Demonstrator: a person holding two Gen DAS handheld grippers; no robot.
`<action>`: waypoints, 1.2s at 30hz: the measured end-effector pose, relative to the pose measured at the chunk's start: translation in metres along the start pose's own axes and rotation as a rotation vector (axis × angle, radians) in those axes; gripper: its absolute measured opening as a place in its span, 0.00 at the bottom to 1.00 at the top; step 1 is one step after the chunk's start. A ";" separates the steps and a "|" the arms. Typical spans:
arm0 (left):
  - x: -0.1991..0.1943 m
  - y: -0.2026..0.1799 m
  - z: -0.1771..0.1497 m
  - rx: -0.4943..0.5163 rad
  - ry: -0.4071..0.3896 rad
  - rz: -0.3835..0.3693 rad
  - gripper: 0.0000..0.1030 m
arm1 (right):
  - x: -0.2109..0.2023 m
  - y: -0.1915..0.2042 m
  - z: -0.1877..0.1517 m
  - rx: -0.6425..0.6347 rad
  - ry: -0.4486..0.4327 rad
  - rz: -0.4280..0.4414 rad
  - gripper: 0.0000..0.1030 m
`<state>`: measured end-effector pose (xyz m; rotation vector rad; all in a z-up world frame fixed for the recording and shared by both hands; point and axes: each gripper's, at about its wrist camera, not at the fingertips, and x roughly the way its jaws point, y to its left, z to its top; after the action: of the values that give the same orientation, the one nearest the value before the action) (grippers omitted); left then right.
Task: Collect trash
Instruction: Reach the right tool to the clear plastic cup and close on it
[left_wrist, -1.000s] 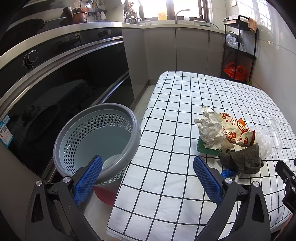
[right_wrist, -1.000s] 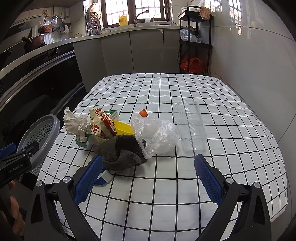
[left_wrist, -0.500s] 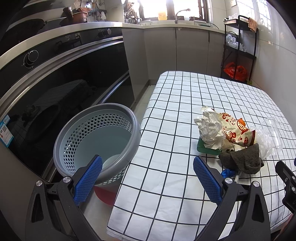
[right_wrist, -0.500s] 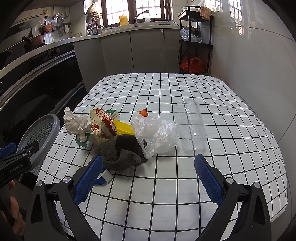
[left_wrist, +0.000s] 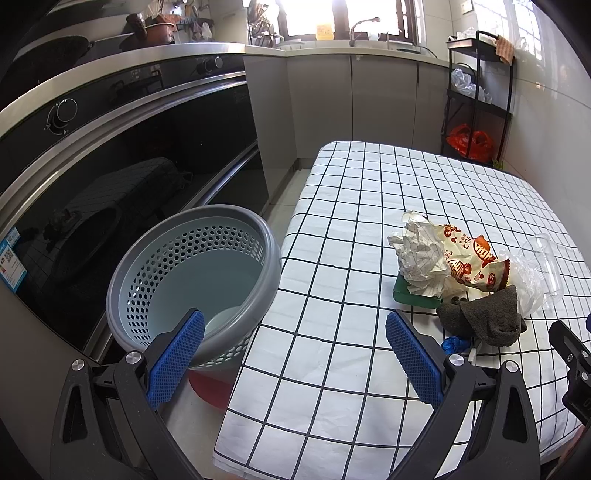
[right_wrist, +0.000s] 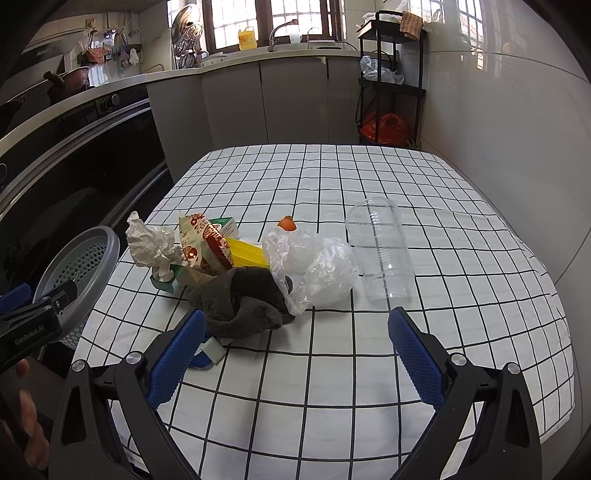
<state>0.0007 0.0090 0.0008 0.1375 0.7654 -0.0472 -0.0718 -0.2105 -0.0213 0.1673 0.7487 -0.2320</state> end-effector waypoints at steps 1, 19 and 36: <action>0.000 0.000 0.000 0.000 0.002 0.000 0.94 | 0.000 -0.001 0.000 0.000 0.000 0.000 0.92; 0.013 -0.011 -0.007 -0.009 0.024 -0.026 0.94 | 0.002 -0.065 -0.007 0.084 0.025 -0.035 0.92; 0.026 -0.033 -0.002 -0.002 0.012 -0.065 0.94 | 0.075 -0.108 0.048 0.116 0.149 -0.059 0.92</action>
<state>0.0150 -0.0235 -0.0224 0.1106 0.7822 -0.1076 -0.0161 -0.3361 -0.0463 0.2746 0.8894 -0.3216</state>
